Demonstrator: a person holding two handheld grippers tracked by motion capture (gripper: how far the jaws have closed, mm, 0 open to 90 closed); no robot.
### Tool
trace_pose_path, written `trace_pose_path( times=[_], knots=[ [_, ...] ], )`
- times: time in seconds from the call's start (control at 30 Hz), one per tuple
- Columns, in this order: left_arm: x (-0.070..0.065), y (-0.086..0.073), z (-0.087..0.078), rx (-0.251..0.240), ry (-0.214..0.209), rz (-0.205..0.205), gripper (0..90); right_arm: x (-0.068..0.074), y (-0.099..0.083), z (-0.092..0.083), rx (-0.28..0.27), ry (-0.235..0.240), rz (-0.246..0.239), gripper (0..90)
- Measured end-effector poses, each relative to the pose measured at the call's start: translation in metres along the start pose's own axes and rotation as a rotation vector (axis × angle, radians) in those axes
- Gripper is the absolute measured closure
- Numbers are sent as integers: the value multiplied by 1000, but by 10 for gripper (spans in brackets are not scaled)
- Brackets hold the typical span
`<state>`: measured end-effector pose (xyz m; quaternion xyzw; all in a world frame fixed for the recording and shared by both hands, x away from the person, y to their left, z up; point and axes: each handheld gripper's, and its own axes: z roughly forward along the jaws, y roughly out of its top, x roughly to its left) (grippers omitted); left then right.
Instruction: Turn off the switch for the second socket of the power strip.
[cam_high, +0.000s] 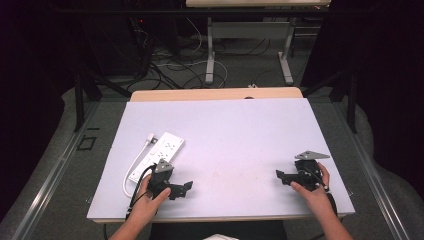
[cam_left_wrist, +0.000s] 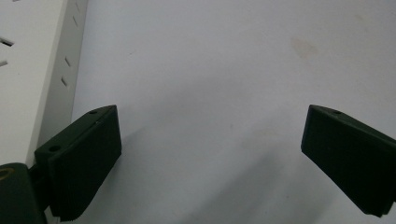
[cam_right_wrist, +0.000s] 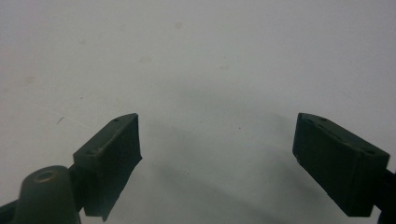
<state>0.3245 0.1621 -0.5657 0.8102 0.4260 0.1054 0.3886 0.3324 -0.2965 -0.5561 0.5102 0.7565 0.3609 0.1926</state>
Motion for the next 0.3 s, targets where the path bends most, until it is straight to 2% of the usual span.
trace_pose_path(
  times=[0.3],
  knots=[
    [1, 1, -1, -4, 2, -5, 48, -1, 0, 0, -4, 2, 4, 146]
  ],
)
